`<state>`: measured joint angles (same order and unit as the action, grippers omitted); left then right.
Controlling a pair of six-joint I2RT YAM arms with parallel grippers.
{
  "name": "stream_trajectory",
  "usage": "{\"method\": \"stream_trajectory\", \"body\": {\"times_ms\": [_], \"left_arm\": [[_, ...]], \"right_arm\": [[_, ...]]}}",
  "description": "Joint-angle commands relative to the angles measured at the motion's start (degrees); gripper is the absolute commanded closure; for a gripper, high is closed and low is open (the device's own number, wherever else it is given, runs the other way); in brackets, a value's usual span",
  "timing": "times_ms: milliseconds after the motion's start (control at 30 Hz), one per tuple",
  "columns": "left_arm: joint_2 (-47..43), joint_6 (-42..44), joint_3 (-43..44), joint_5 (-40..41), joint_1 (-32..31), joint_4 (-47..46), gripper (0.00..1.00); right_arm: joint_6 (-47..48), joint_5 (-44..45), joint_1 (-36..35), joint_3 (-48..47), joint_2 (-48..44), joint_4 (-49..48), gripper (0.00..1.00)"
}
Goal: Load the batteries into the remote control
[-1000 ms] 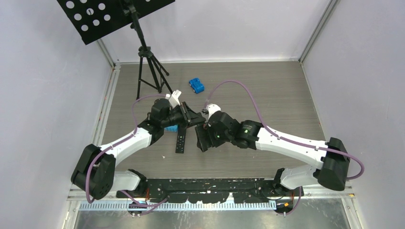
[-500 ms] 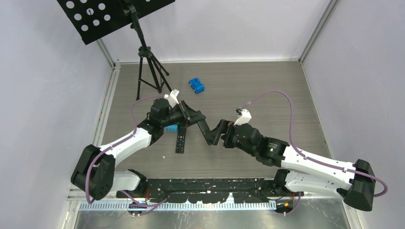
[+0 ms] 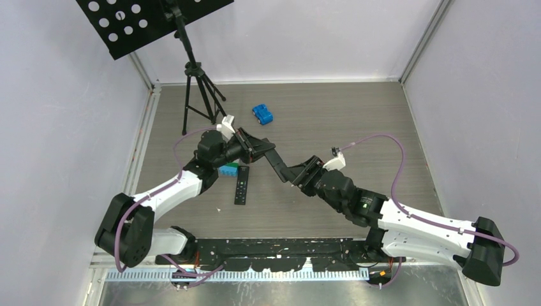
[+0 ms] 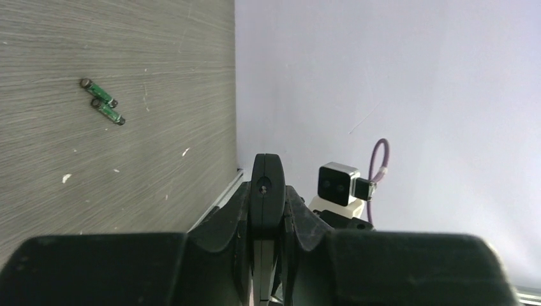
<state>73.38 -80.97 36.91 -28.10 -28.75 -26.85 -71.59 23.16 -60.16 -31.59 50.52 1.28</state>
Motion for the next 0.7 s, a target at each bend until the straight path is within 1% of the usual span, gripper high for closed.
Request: {"method": "stream_trajectory", "body": {"times_ms": [0, 167, 267, 467, 667], "left_arm": [[-1.62, -9.09, 0.34, -0.5, -0.04, -11.82, 1.0], [-3.68, -12.04, 0.23, -0.69, -1.68, -12.78, 1.0], [-5.2, -12.51, 0.12, -0.94, -2.17, -12.76, 1.0], [-6.67, -12.58, -0.74, -1.9, -3.66, -12.77, 1.0], [-6.67, -12.46, -2.97, -3.19, -5.64, -13.69, 1.0]], "right_arm": [[-3.37, 3.42, 0.13, 1.47, 1.51, -1.81, 0.42], [-3.97, 3.35, 0.13, 3.63, 3.21, -8.36, 0.58], [-2.94, 2.89, 0.13, 4.22, 4.44, -12.42, 0.63], [1.78, 1.88, 0.34, 3.2, 7.01, -20.18, 0.68], [6.05, -1.32, 1.99, -0.98, 11.67, -24.2, 0.74]]}}
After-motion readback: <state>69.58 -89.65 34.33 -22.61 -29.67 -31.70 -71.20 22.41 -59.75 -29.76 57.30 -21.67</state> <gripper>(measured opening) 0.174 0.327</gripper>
